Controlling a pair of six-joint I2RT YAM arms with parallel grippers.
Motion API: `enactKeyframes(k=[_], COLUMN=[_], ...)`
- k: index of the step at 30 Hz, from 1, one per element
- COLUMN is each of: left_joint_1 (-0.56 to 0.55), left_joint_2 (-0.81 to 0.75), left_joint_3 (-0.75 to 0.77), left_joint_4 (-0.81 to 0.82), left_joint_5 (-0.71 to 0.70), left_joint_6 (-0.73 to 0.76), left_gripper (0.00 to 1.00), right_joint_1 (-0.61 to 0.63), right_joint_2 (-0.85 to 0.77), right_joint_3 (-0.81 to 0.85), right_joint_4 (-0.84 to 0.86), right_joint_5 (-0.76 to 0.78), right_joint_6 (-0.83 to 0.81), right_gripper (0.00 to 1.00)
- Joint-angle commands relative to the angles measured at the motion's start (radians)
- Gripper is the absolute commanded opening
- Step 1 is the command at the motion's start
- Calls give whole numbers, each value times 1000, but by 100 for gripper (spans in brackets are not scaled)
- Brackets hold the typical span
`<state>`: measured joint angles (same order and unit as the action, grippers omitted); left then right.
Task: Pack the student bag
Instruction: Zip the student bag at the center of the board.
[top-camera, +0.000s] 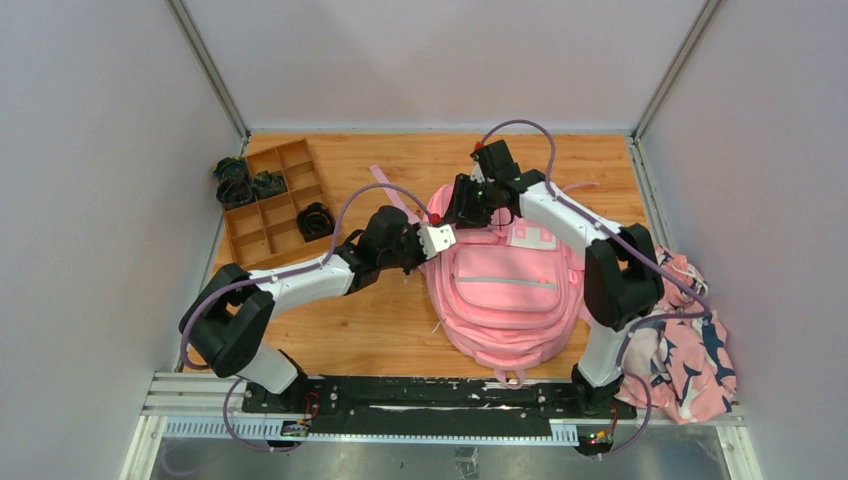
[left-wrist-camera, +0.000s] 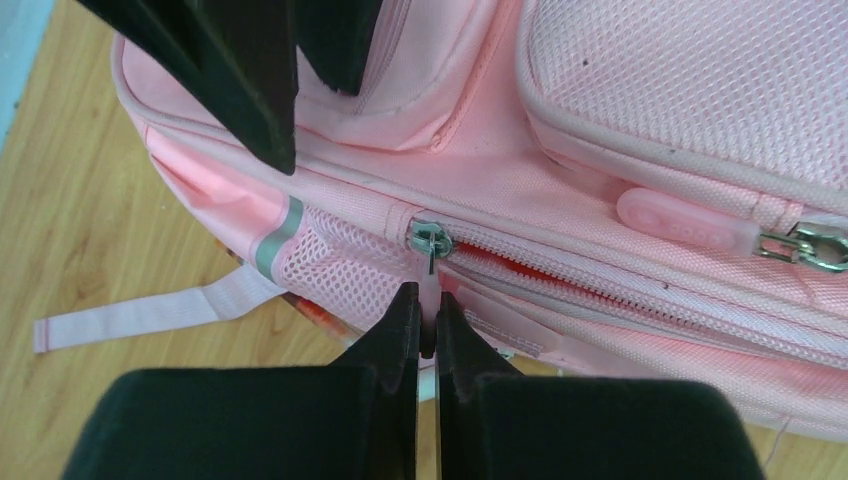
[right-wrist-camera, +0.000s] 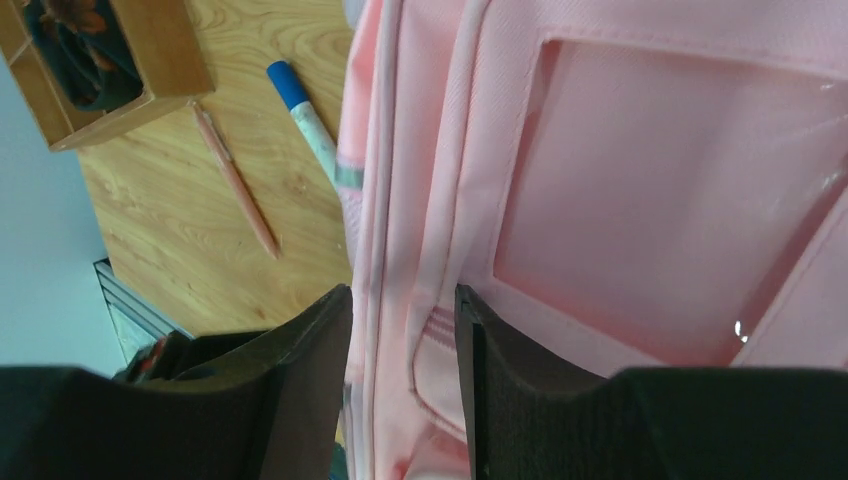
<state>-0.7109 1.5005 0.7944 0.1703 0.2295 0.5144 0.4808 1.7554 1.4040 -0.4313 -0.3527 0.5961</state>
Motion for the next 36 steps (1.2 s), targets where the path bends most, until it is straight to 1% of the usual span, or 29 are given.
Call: enactKeyframes(k=[1, 6, 13, 16, 22, 29, 32, 36], left_joint_1=[-5, -5, -9, -20, -122, -269, -319, -365], left_joint_2=[-41, -107, -200, -234, -293, -310, -320, -309], left_joint_3=[-3, -43, -115, -134, -182, -170, -162, -145], left_joint_4=[15, 15, 11, 7, 7, 7, 7, 8], left_joint_5=[65, 102, 152, 167, 120, 92, 104, 140], left_joint_6=[-62, -128, -201, -269, -334, -412, -442, -456], left_gripper=[0, 0, 0, 0, 0, 0, 0, 0], right_joint_1=[-4, -16, -38, -50, -73, -97, -107, -113], right_joint_2=[125, 240, 355, 391, 458, 530, 548, 493], right_joint_3=[57, 104, 191, 229, 311, 394, 423, 435], right_joint_4=[8, -9, -23, -28, -43, -57, -61, -68], right_joint_5=[4, 101, 104, 101, 111, 99, 38, 23], right_joint_6=[61, 86, 97, 114, 147, 167, 177, 160], right_gripper=[47, 47, 46, 47, 47, 47, 46, 47])
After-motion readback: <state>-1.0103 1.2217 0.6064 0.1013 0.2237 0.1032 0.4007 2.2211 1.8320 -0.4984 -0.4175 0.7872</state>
